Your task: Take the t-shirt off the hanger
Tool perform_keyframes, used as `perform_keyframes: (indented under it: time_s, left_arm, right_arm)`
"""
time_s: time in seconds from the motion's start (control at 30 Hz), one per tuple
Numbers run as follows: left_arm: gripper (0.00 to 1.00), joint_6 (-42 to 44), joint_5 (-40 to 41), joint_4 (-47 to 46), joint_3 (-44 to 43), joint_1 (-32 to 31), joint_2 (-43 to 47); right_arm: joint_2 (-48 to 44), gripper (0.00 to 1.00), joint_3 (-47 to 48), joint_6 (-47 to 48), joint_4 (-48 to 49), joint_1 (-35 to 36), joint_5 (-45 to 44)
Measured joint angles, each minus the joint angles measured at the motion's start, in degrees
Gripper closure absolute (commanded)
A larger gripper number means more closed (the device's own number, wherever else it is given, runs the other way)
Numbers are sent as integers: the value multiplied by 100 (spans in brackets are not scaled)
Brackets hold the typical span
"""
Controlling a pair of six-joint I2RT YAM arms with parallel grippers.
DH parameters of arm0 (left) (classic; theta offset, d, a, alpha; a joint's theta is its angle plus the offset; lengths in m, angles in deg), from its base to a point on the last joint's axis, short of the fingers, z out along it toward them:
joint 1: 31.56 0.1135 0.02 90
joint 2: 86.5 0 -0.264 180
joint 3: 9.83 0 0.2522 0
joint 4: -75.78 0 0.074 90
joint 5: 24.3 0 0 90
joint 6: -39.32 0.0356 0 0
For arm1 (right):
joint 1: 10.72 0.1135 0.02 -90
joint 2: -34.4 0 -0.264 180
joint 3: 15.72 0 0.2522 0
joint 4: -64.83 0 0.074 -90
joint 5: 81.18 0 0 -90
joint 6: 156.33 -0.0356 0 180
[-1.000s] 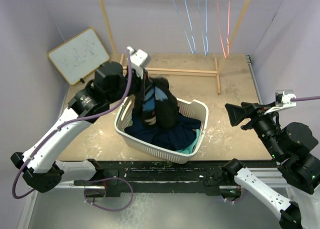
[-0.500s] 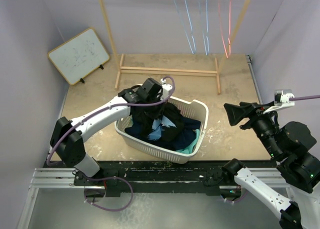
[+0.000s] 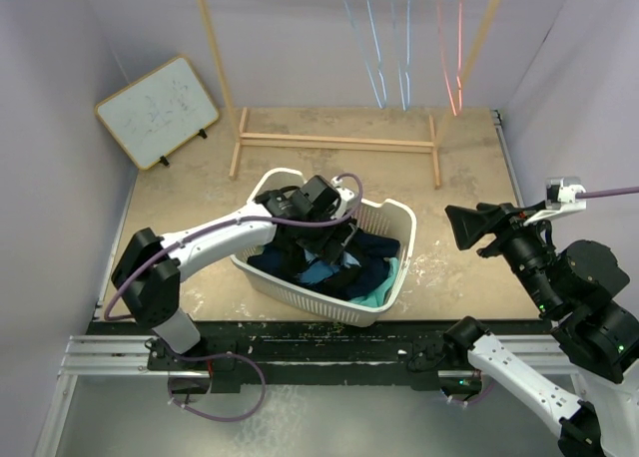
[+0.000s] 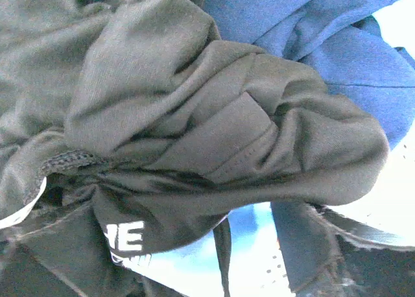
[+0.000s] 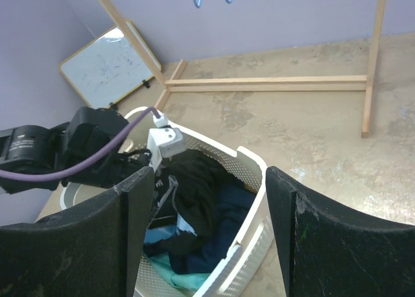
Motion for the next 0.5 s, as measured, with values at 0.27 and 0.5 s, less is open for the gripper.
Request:
perform_keyframes:
  time_s: [0.27,0.5]
  left_arm:
    - [1,55,136,-13,-74,-7,1447]
    - [1,81,1132,-313,-385,-2,3353]
  right_arm:
    - [0,25,-24,-50,4,0,11]
    - [142,15,-210,-166,-35,0,175]
